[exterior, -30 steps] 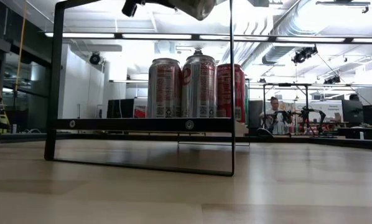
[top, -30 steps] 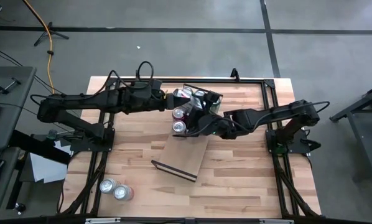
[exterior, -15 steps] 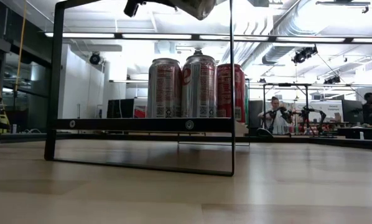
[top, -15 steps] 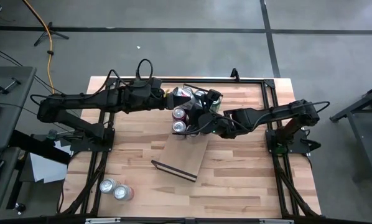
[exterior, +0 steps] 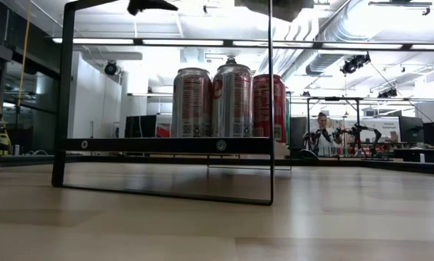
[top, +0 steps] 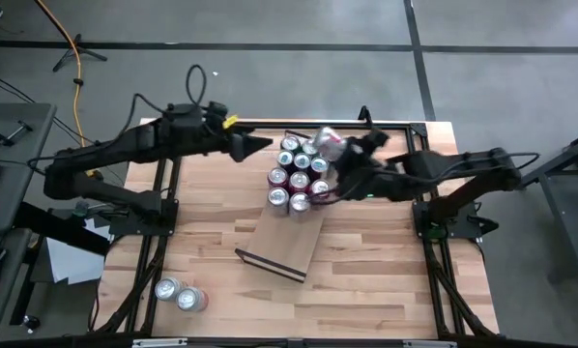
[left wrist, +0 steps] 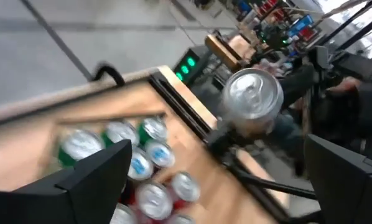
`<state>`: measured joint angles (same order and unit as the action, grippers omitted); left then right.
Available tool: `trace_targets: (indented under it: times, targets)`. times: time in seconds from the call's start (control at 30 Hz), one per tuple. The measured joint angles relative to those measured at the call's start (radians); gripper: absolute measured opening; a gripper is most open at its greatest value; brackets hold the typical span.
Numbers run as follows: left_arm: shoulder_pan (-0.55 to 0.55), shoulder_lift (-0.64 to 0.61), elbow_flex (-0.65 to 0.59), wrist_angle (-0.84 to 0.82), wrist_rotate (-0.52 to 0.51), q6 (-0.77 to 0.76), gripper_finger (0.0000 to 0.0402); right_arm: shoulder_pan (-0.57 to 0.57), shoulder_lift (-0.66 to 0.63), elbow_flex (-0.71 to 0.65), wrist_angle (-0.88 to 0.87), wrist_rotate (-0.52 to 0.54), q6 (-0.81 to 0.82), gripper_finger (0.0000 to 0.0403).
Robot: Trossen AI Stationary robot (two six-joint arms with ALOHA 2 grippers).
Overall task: Place canned beverage on shelf
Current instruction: Put the red and silver soda can on the shelf aligned with the other red and silver soda can
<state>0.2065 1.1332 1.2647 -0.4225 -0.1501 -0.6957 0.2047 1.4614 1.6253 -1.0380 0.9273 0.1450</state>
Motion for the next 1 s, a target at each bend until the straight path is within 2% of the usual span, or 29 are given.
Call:
trace_targets:
  times: [0.13,0.27,0.33,0.4,0.53,0.63,0.7,0.83,1.0]
  targets:
    - [-0.019,-0.067,-0.061,0.026,-0.020,0.112,0.0391,0.032,-0.136,-0.110,-0.084,-0.026,0.190,0.0279]
    - [-0.087,-0.122,-0.202,0.154,-0.024,0.166,0.0391,0.094,-0.313,-0.333,0.054,-0.097,0.354,0.0279]
    - [-0.129,-0.136,-0.306,0.310,-0.024,0.166,0.0391,0.123,-0.394,-0.467,0.260,-0.143,0.386,0.0279]
    - [-0.169,-0.132,-0.414,0.549,-0.017,0.153,0.0392,0.136,-0.450,-0.601,0.544,-0.211,0.366,0.0279]
    - [-0.225,-0.035,-0.569,1.058,0.058,0.125,0.0392,0.120,-0.458,-0.807,1.142,-0.400,0.290,0.0279]
    - [-0.245,0.064,-0.571,1.239,0.130,0.121,0.0392,0.094,-0.406,-0.882,1.484,-0.513,0.268,0.0279]
    - [-0.255,0.119,-0.537,1.269,0.174,0.121,0.0392,0.078,-0.364,-0.892,1.599,-0.577,0.267,0.0279]
    - [-0.262,0.219,-0.436,1.283,0.250,0.156,0.0392,0.054,-0.286,-0.857,1.646,-0.688,0.297,0.0279]
    - [-0.253,0.291,-0.343,1.278,0.264,0.230,0.0392,0.050,-0.220,-0.799,1.645,-0.770,0.301,0.0279]
